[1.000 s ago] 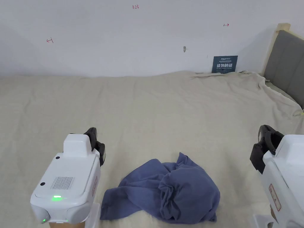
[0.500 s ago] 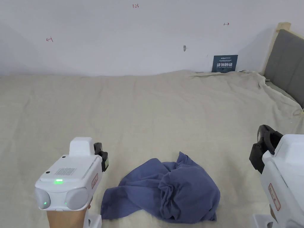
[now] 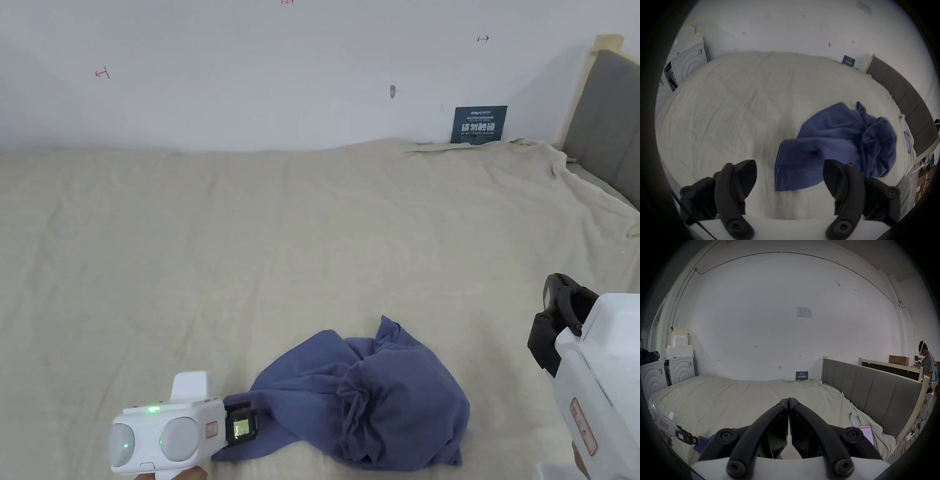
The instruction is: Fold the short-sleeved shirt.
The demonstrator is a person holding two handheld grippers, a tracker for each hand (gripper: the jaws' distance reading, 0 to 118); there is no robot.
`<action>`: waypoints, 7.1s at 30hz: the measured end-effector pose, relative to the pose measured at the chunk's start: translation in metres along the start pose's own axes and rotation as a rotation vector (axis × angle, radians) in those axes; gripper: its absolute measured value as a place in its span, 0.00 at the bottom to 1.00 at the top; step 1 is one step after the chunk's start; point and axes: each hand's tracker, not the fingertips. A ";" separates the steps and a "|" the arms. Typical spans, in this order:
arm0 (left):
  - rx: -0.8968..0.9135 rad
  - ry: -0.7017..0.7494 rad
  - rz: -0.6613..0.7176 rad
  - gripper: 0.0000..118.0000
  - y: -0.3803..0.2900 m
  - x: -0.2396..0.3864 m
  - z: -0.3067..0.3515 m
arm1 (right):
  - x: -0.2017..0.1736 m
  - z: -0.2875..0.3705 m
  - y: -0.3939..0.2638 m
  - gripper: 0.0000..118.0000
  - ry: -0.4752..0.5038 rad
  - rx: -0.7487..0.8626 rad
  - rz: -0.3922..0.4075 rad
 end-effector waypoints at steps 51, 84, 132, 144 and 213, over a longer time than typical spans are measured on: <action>0.017 -0.130 -0.051 0.00 0.011 -0.001 0.005 | -0.052 -0.266 -0.139 0.62 0.210 -0.889 -0.109; 0.341 -0.123 0.055 0.00 0.124 -0.049 0.092 | 0.060 -0.159 0.044 0.03 0.178 -0.437 -0.116; 0.703 0.155 -0.103 0.00 0.409 -0.043 0.137 | 0.002 -0.318 0.195 0.03 0.081 -0.046 -0.072; 0.531 0.145 -0.104 0.00 0.313 -0.057 0.060 | 0.000 -0.304 0.079 0.03 0.093 -0.233 -0.077; 0.208 0.083 0.012 0.94 -0.013 -0.061 0.095 | 0.024 -0.018 -0.069 0.87 0.061 -0.435 -0.132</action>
